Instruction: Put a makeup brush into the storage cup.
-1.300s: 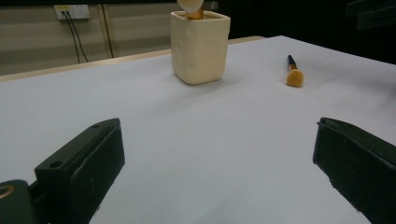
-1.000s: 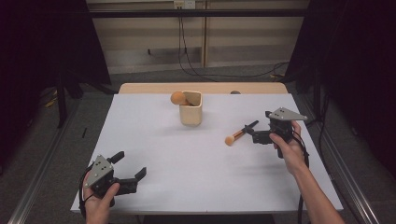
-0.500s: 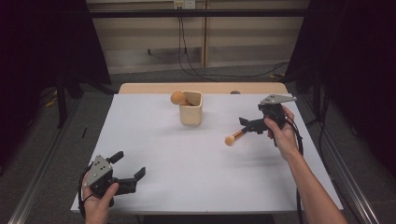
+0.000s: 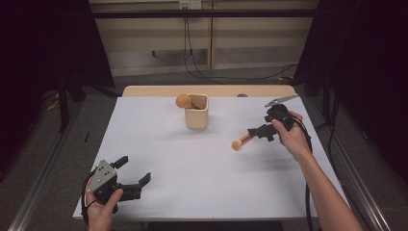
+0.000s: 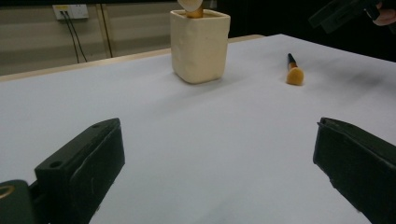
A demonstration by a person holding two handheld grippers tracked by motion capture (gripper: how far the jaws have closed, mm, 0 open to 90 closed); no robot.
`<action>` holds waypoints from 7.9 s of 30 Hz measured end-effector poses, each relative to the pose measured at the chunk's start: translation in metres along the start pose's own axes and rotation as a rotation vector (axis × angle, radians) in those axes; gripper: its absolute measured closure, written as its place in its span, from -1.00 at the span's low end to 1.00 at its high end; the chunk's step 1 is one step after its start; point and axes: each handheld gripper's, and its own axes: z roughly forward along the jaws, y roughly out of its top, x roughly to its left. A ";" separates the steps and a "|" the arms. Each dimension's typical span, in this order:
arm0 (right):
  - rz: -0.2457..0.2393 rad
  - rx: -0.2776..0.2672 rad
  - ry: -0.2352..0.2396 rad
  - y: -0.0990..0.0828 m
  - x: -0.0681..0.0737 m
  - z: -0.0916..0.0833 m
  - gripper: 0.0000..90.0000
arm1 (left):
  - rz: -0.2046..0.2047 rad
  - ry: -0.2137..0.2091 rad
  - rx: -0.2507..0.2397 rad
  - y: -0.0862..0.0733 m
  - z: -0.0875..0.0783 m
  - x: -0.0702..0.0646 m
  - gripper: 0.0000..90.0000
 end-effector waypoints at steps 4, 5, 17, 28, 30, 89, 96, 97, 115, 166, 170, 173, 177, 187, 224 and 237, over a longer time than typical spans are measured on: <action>-0.025 0.074 -0.020 0.005 -0.002 0.004 -0.91 | 0.004 -0.004 -0.004 0.000 0.000 0.000 -0.96; -0.036 0.094 -0.030 0.006 -0.002 0.006 -0.90 | 0.004 -0.003 -0.005 0.001 0.000 -0.001 -0.96; -0.135 0.234 -0.024 0.015 -0.002 0.020 -0.76 | 0.006 -0.005 -0.002 0.000 0.000 0.000 -0.96; -0.371 0.327 0.063 0.033 -0.004 0.020 -0.86 | 0.006 -0.007 0.000 0.000 0.000 0.000 -0.96; -0.404 0.333 0.080 0.036 -0.005 0.022 -0.85 | 0.007 -0.008 -0.001 0.000 0.000 0.000 -0.96; -0.656 0.729 0.162 0.037 -0.003 0.092 0.58 | 0.002 -0.046 0.021 -0.001 0.004 0.002 -0.94; -0.652 0.751 0.150 0.037 0.000 0.092 0.67 | 0.004 -0.043 0.020 -0.001 0.004 0.001 -0.94; -0.657 0.754 0.144 0.037 0.001 0.092 0.67 | 0.003 -0.041 0.021 -0.001 0.004 0.002 -0.94; -0.472 0.524 0.116 0.028 -0.018 0.063 0.68 | -0.003 -0.032 0.024 -0.002 0.004 0.003 -0.93; -0.088 -0.209 0.101 -0.030 0.015 0.006 0.68 | -0.007 -0.026 0.027 -0.001 0.004 0.004 -0.94; -0.103 -0.300 0.109 -0.035 0.025 -0.003 0.68 | -0.015 -0.022 0.020 -0.001 0.004 0.005 -0.94; -0.121 -0.319 0.130 -0.038 0.031 -0.006 0.68 | -0.010 -0.020 0.020 0.000 0.005 0.005 -0.94; -0.125 -0.345 0.138 -0.040 0.038 -0.007 0.68 | -0.022 -0.022 0.007 0.001 0.005 0.002 -0.94; -0.171 -0.373 0.176 -0.044 0.060 -0.014 0.68 | -0.030 -0.007 -0.010 0.012 0.009 -0.005 -0.94; -0.241 -0.415 0.328 -0.051 0.116 -0.007 0.68 | 0.059 -0.209 -0.027 0.069 0.073 -0.063 -0.95; -0.259 -0.425 0.378 -0.049 0.131 -0.004 0.67 | 0.042 -0.265 -0.035 0.079 0.095 -0.081 -0.94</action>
